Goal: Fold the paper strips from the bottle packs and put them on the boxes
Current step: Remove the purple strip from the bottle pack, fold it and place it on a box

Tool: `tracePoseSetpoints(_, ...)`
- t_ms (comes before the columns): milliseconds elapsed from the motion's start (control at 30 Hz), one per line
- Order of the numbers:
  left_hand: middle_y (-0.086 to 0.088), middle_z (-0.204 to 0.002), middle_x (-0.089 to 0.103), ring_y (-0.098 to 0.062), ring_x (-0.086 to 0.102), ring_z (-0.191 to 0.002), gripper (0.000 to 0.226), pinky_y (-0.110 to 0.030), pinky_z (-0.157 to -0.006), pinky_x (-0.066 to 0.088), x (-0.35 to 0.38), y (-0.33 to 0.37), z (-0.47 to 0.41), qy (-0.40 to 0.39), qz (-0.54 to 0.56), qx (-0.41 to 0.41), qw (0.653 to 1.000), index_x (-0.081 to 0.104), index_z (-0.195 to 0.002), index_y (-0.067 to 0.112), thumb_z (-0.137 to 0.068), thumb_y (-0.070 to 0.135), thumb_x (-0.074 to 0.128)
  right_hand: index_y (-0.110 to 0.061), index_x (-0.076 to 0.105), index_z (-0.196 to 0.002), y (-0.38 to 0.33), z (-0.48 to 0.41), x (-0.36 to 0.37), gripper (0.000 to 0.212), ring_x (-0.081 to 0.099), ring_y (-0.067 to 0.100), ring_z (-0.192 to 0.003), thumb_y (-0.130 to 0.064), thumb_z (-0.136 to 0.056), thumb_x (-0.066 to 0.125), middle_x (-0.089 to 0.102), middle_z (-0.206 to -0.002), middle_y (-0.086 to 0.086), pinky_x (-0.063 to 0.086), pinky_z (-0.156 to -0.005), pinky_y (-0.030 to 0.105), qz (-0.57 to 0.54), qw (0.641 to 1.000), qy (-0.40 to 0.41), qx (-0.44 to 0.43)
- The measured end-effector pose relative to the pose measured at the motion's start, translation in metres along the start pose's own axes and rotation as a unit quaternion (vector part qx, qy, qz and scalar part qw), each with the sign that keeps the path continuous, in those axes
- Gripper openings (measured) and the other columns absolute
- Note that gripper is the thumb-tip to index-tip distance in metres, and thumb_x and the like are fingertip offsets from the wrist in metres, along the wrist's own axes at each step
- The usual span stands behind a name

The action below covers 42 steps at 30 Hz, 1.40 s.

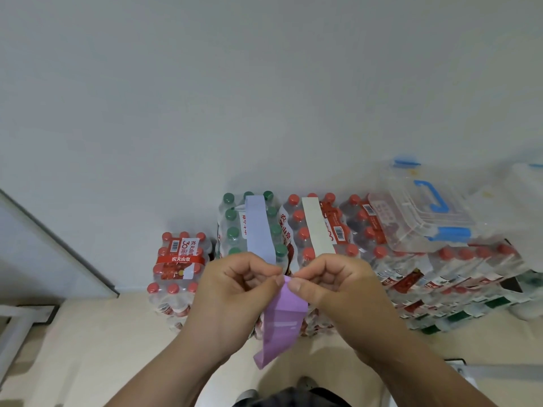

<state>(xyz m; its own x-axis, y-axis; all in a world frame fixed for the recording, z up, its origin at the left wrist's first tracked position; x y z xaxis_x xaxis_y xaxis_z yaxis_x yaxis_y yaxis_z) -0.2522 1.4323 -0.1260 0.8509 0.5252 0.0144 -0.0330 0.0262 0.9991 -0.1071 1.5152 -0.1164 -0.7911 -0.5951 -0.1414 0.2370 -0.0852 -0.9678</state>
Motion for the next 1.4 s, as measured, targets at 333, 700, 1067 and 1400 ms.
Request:
tracePoseSetpoints(333,-0.016,-0.068,0.071,-0.042,0.064,-0.068,0.020,-0.042,-0.058,0.055,0.000,0.007,-0.003,-0.038,-0.046,0.002,0.998,0.080,-0.079,0.021,-0.080,0.001,0.077,-0.019,0.076,-0.087,-0.002,0.001,0.001,0.012,0.073,0.016,-0.078,-0.008,-0.090,0.072,0.077,-0.082,0.000,0.062,-0.073,0.031,0.077,0.997,0.014,-0.016)
tracePoseSetpoints(700,-0.018,-0.065,0.069,-0.022,0.060,-0.057,0.028,-0.032,-0.054,0.048,-0.003,0.008,-0.011,-0.061,-0.015,0.003,0.998,0.078,-0.072,0.014,-0.080,-0.012,0.072,-0.013,0.079,-0.082,-0.006,-0.006,0.009,0.017,0.068,0.014,-0.066,0.002,-0.086,0.073,0.076,-0.073,0.007,0.055,-0.064,0.021,0.011,1.000,-0.005,-0.012)
tracePoseSetpoints(1067,-0.019,-0.066,0.071,-0.023,0.063,-0.060,0.018,-0.030,-0.057,0.051,-0.006,0.009,-0.017,-0.069,-0.002,-0.013,0.998,0.076,-0.069,0.006,-0.078,-0.008,0.074,-0.016,0.080,-0.078,-0.007,-0.012,0.014,0.022,0.062,0.003,-0.060,0.004,-0.085,0.073,0.071,-0.066,-0.002,0.052,-0.061,0.017,-0.013,1.000,-0.016,-0.002)
tracePoseSetpoints(1400,-0.016,-0.066,0.070,-0.040,0.063,-0.063,0.027,-0.033,-0.059,0.052,-0.008,0.008,-0.022,-0.050,-0.039,0.009,0.998,0.076,-0.073,0.017,-0.080,-0.009,0.074,-0.014,0.079,-0.087,-0.004,-0.017,0.012,0.015,0.066,0.005,-0.065,0.000,-0.087,0.073,0.074,-0.072,0.001,0.054,-0.065,0.017,-0.020,1.000,-0.007,0.001)
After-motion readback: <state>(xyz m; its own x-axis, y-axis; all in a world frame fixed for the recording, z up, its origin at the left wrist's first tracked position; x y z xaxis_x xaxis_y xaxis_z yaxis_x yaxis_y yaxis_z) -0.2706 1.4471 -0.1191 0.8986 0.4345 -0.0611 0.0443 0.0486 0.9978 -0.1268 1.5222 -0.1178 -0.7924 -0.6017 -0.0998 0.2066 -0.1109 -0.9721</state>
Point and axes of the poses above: each hand's wrist, its own z-axis away from the middle knuckle, its own x-axis out of the palm, y = z × x, the point moved 8 cm from there along -z, towards the middle knuckle
